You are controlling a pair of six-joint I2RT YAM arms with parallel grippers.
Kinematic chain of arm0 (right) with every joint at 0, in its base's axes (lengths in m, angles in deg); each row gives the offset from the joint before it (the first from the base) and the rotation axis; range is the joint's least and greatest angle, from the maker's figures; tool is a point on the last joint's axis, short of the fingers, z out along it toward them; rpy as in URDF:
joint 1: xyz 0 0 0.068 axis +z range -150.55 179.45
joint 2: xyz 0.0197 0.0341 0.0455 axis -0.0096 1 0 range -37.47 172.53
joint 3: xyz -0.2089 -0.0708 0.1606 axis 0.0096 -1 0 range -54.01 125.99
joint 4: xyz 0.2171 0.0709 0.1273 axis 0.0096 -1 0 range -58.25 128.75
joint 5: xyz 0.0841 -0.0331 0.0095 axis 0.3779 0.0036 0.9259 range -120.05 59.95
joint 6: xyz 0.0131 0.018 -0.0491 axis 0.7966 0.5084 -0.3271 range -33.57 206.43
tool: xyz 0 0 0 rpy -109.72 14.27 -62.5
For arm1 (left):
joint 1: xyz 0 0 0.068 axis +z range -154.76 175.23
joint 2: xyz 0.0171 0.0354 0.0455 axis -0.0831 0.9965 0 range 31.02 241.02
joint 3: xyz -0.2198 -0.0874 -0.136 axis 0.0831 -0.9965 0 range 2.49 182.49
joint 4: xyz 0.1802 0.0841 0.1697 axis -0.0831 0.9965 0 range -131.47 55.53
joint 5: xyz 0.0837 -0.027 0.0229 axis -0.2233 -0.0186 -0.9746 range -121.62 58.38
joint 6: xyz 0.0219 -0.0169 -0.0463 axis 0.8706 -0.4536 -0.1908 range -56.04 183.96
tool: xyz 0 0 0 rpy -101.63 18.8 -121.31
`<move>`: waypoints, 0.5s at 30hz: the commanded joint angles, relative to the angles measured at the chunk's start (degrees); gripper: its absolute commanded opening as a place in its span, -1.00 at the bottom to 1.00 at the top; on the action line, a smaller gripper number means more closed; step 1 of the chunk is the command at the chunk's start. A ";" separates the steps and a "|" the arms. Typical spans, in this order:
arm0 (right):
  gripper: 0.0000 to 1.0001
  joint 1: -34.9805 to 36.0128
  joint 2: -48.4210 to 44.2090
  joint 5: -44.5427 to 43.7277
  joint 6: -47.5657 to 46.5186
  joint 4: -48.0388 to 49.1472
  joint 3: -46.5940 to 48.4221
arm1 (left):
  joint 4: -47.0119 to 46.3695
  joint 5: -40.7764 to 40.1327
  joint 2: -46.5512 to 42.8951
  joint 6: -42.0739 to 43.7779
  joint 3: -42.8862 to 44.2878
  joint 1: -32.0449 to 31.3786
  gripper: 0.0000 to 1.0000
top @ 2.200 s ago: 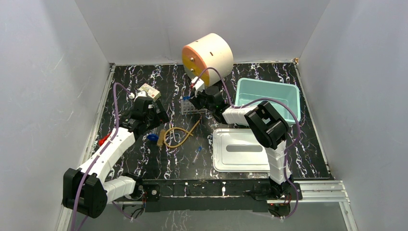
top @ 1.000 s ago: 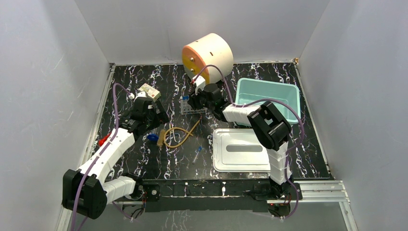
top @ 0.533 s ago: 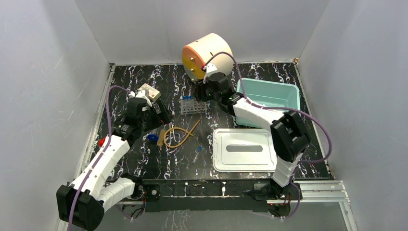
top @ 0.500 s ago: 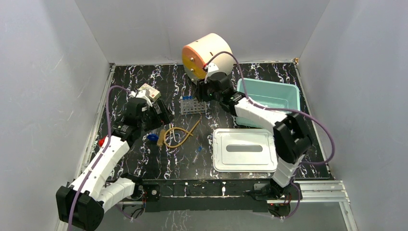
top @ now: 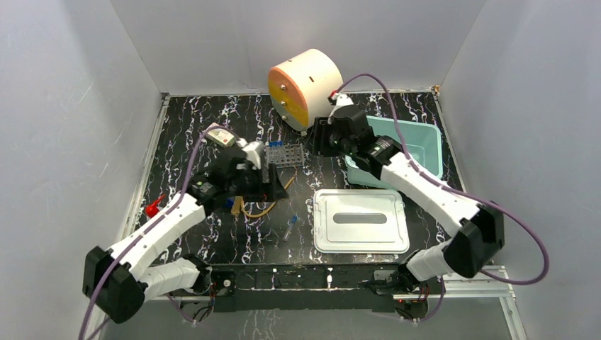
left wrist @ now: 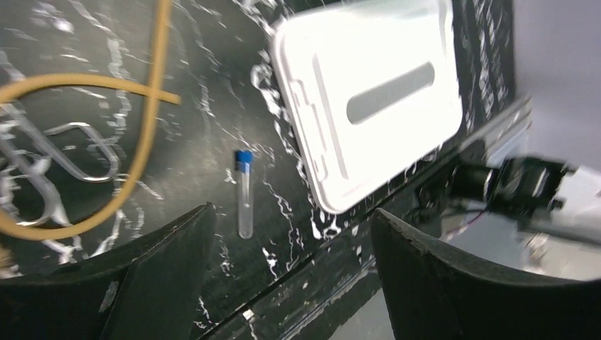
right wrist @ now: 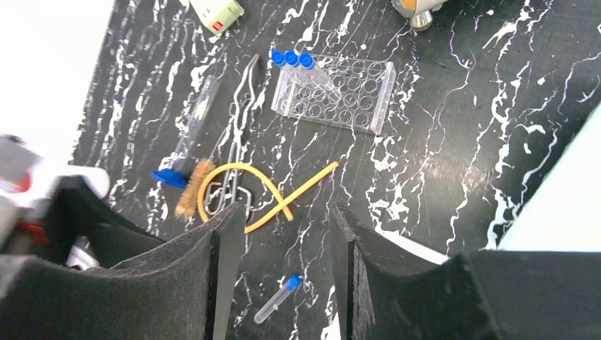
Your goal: Organize the chemistry lab equipment
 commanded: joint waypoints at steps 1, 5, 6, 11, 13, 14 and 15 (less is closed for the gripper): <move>0.12 -0.21 -7.80 -1.47 3.23 -3.22 -1.13 | 2.59 -8.39 5.73 -2.52 3.92 -11.58 0.48; 0.12 -0.23 -10.55 -4.10 3.32 -5.18 -1.60 | 6.52 -17.18 10.80 -7.23 6.16 -17.57 0.25; 0.11 -0.23 -11.44 -6.12 3.51 -5.88 -1.68 | 7.94 -19.55 12.17 -7.70 6.98 -18.49 0.22; 0.12 -0.21 -17.48 -12.43 3.95 -5.96 -4.39 | 12.28 -21.18 16.74 -8.62 8.09 -21.84 0.17; 0.12 -0.20 -19.23 -12.87 4.14 -5.30 -5.96 | 12.37 -19.98 17.74 -9.38 7.25 -22.98 0.22; 0.12 -0.17 -20.05 -12.88 4.40 -4.91 -6.52 | 12.32 -19.40 18.43 -9.31 6.81 -23.59 0.25; 0.12 -0.23 -20.72 -12.74 4.72 -4.41 -7.26 | 12.35 -19.59 19.14 -9.09 6.45 -24.12 0.26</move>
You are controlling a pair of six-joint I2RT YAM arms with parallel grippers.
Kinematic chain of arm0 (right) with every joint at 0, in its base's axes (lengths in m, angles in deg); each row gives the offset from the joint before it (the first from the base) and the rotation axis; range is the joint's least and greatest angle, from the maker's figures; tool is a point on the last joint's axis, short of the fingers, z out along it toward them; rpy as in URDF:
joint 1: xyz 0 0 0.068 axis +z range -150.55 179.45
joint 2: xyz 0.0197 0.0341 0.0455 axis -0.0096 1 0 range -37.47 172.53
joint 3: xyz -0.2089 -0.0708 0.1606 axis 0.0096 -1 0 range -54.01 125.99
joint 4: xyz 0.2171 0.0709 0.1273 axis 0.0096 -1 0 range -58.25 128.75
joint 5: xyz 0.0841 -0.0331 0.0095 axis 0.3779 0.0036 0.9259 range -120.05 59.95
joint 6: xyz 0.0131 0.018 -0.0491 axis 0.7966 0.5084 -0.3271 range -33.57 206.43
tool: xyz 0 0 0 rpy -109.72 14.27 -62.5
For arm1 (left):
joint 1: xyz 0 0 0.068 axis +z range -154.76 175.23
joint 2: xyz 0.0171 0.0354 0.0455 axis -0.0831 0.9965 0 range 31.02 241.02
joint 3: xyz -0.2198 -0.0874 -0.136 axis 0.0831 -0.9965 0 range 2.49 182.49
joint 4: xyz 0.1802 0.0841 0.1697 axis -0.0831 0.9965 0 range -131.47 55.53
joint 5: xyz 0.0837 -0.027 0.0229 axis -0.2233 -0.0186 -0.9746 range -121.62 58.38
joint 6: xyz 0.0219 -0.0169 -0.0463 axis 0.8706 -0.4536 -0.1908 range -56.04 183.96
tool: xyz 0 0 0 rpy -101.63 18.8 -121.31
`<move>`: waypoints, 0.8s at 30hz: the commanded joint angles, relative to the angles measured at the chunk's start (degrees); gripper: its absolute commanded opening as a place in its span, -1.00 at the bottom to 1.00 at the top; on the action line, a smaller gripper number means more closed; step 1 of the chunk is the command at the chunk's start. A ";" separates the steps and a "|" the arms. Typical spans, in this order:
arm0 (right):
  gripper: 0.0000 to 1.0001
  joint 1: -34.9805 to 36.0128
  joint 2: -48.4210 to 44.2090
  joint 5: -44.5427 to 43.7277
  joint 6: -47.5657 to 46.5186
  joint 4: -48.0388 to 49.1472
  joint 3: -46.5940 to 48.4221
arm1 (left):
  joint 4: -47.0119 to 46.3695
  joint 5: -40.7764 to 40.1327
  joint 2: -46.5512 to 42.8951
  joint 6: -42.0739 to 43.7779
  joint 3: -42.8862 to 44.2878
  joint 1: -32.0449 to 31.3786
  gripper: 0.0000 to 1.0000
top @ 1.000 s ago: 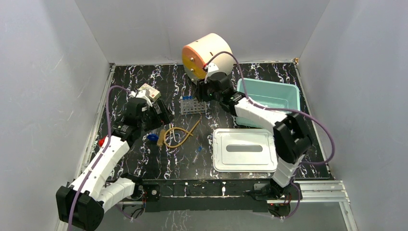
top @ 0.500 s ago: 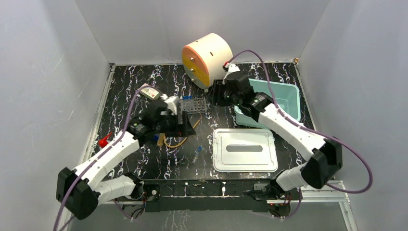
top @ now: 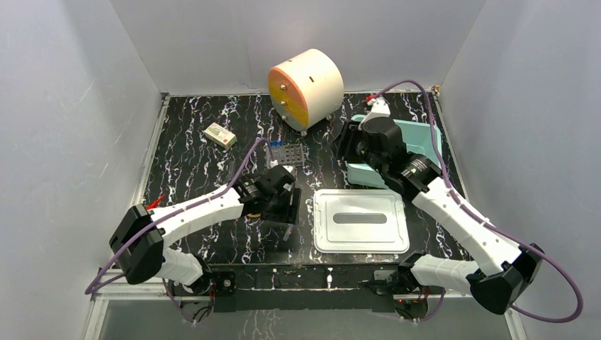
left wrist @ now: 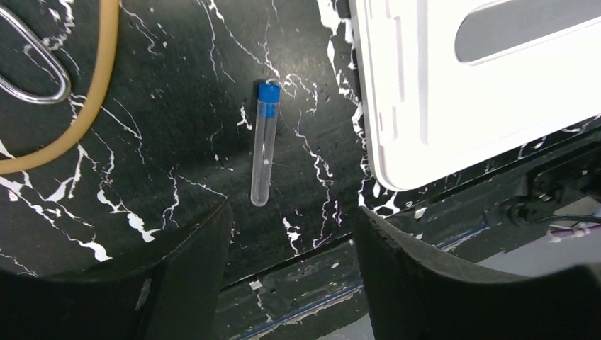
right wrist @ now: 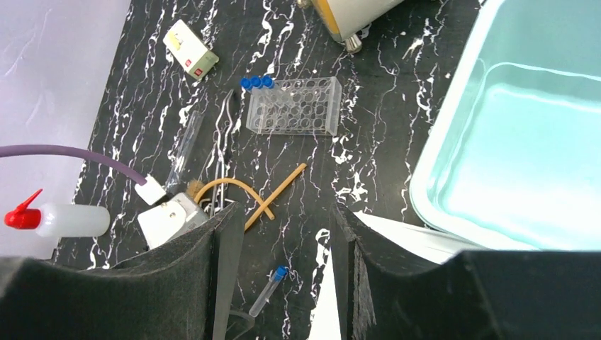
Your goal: Organize the chemistry lab equipment
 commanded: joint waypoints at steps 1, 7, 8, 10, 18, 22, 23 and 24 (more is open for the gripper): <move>0.12 -0.22 -4.09 -3.09 1.60 2.62 -2.60 | 3.20 -1.69 2.17 -0.76 -0.33 -2.53 0.26; 0.12 -0.18 -4.61 -2.06 1.43 3.42 -4.22 | 3.45 -1.46 6.93 0.70 0.30 -3.54 0.08; 0.13 -0.21 -4.59 -2.26 1.39 3.36 -4.38 | 3.37 -1.02 7.79 0.76 0.30 -3.58 -0.01; 0.13 -0.23 -4.75 -2.51 1.39 3.48 -4.69 | 3.53 -0.19 10.07 1.23 0.48 -3.71 -0.20; 0.13 -0.23 -4.74 -2.13 2.02 4.46 -6.45 | 4.36 0.02 14.00 2.48 2.24 -4.15 -0.27; 0.14 -0.18 -4.37 -2.49 1.74 4.55 -6.41 | 4.56 0.03 16.02 3.71 3.05 -4.21 -0.30; 0.14 -0.16 -4.31 -2.58 1.68 4.58 -6.47 | 4.77 0.03 16.54 4.00 3.47 -4.20 -0.30; 0.15 -0.16 -4.23 -2.60 1.68 4.64 -6.47 | 5.06 0.03 17.26 4.29 3.87 -4.25 -0.30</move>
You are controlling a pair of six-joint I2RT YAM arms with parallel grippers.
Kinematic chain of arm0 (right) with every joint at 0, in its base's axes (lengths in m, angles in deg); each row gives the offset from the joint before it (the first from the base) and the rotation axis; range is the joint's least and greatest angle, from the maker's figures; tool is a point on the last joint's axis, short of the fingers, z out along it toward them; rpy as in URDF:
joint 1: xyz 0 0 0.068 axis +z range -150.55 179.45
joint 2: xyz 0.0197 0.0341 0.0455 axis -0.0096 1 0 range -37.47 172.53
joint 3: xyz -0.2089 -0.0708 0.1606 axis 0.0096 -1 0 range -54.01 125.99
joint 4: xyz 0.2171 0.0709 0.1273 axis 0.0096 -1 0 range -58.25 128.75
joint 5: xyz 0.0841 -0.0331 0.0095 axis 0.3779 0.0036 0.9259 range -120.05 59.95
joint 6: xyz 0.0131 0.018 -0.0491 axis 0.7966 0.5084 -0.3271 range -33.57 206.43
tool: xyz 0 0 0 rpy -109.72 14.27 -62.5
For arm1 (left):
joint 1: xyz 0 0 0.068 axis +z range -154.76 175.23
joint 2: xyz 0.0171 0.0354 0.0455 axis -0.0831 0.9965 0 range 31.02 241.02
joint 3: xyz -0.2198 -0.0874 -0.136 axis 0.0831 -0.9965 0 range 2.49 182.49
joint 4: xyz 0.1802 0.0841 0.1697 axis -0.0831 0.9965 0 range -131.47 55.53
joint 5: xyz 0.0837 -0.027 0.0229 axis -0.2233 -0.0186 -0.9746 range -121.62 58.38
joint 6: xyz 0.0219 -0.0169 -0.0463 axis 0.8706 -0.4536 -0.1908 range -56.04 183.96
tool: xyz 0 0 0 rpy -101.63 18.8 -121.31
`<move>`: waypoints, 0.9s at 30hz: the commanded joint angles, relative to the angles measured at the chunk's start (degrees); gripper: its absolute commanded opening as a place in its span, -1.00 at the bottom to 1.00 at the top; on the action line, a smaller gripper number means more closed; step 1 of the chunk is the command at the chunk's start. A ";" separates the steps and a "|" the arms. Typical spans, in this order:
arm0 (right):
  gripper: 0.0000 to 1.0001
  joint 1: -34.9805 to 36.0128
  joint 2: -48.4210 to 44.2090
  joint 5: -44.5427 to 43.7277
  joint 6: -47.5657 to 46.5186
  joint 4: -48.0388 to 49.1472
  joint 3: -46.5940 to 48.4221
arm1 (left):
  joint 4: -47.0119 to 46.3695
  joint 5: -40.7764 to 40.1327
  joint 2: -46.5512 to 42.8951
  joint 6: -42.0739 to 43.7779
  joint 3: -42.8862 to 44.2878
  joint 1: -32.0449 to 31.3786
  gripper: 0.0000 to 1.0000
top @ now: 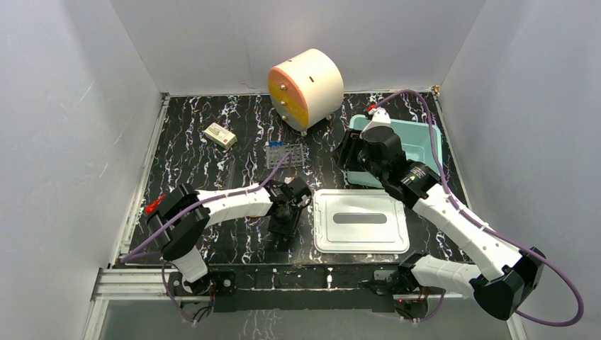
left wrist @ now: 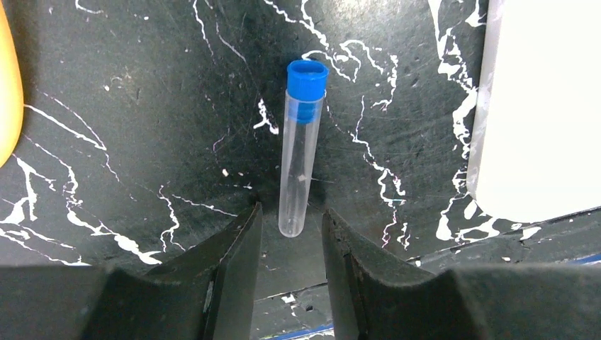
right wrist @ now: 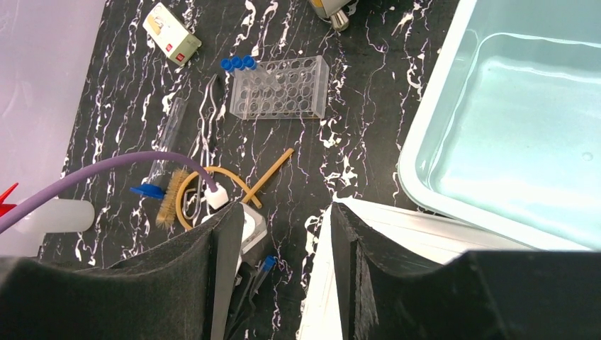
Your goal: Organize the chemistry lab equipment
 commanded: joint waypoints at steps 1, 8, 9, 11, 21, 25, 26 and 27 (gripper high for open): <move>0.15 -0.17 -0.43 -1.41 0.45 3.05 0.32 | 2.27 0.62 2.16 2.08 2.93 -0.36 -0.32; 0.15 -0.24 -0.34 -1.23 0.49 3.14 0.14 | 2.55 -1.24 4.06 2.90 3.18 -0.32 -0.67; 0.15 -0.31 -0.39 -1.18 0.49 3.14 0.05 | 2.56 -1.63 3.94 3.07 3.06 -0.33 -0.70; 0.15 -0.25 -0.56 -1.00 0.28 3.18 0.13 | 2.38 -2.59 3.33 3.22 2.95 -0.36 -0.74; 0.15 -0.34 -0.76 5.10 -0.64 3.35 0.74 | -0.04 -10.30 -6.06 1.98 3.00 2.76 -0.80; 0.16 -0.34 -1.52 10.27 0.14 4.36 -0.62 | -3.15 -10.39 -12.88 2.26 2.14 5.32 -0.79; 0.15 -0.36 -1.69 11.51 0.20 4.70 -0.92 | -4.13 -10.41 -14.68 2.67 1.87 5.74 -0.79; 0.15 -0.47 -1.73 12.87 0.16 5.24 -1.21 | -4.91 -10.70 -16.16 2.95 1.89 5.91 -0.79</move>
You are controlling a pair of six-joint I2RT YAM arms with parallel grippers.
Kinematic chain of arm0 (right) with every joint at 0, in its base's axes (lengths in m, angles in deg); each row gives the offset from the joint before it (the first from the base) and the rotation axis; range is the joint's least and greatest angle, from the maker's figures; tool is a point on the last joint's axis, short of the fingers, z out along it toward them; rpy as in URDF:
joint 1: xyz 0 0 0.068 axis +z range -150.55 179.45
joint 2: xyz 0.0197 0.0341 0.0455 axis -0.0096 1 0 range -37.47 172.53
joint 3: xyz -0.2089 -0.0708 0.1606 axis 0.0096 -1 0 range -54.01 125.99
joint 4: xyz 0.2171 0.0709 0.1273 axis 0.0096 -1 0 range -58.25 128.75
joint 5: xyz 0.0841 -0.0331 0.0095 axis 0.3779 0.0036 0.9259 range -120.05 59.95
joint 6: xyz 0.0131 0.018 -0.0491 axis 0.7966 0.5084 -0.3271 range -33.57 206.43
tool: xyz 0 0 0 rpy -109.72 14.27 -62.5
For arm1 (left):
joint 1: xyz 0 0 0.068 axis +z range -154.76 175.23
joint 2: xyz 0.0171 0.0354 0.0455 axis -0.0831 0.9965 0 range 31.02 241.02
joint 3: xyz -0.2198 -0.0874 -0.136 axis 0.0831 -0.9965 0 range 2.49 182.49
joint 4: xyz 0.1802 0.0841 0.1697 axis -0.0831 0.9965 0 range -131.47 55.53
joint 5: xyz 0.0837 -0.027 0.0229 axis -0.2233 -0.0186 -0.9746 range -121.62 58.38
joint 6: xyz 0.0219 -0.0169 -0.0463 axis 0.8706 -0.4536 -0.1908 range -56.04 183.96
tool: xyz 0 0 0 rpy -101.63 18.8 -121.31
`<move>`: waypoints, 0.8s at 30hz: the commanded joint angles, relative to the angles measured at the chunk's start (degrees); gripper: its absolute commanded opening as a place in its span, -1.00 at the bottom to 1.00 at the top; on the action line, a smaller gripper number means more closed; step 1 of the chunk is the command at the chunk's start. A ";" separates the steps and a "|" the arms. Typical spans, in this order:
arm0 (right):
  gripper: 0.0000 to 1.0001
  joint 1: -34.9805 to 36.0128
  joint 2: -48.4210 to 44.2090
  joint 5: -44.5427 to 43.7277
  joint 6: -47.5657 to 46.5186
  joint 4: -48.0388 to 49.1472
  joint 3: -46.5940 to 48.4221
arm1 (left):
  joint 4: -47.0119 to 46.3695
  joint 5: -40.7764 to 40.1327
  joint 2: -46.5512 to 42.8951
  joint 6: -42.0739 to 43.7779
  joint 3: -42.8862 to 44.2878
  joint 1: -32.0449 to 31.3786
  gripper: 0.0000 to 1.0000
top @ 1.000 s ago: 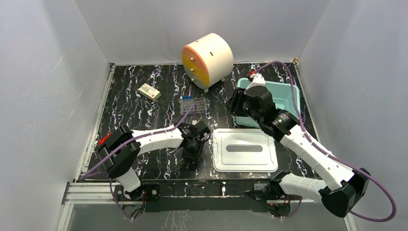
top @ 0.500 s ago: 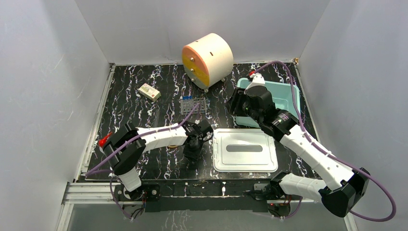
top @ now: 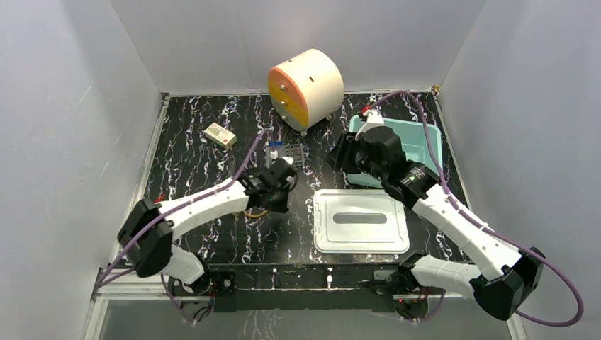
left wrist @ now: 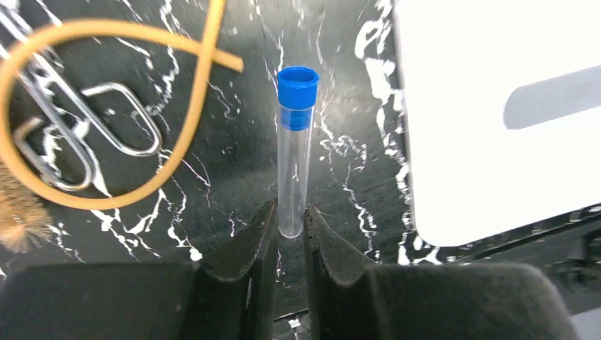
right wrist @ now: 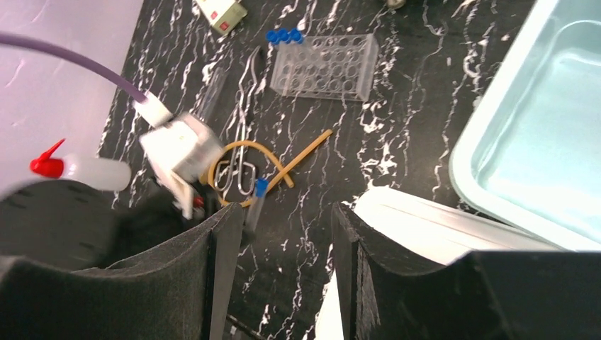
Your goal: Organize the chemistry lab equipment
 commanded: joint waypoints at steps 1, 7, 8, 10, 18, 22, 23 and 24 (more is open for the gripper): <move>0.15 -0.44 -1.65 7.62 0.28 5.27 -1.18 | -4.32 -2.91 -9.26 1.08 -0.22 1.58 -0.79; 0.15 -0.40 1.21 16.07 3.10 8.99 -1.06 | -8.26 -3.39 -12.96 5.16 2.74 1.58 -0.79; 0.15 -0.42 1.68 17.02 3.49 9.90 -1.23 | -8.91 -2.78 -13.08 6.30 3.06 1.58 -0.79; 0.18 -0.40 3.14 18.56 3.92 11.05 -1.10 | -9.85 -1.49 -13.41 7.73 3.61 1.58 -0.79; 0.27 -0.39 8.86 18.43 4.61 7.92 2.30 | -11.17 1.82 -15.24 11.61 3.92 1.58 -0.79; 0.28 -0.39 10.59 19.72 5.51 8.51 2.08 | -11.39 3.67 -15.88 12.02 3.50 1.58 -0.79; 0.28 -0.39 10.99 20.88 5.83 9.29 1.92 | -11.43 4.22 -15.86 12.13 3.35 1.58 -0.79; 0.28 -0.39 11.41 22.56 6.50 10.48 1.74 | -11.56 4.79 -15.81 12.16 3.27 1.58 -0.79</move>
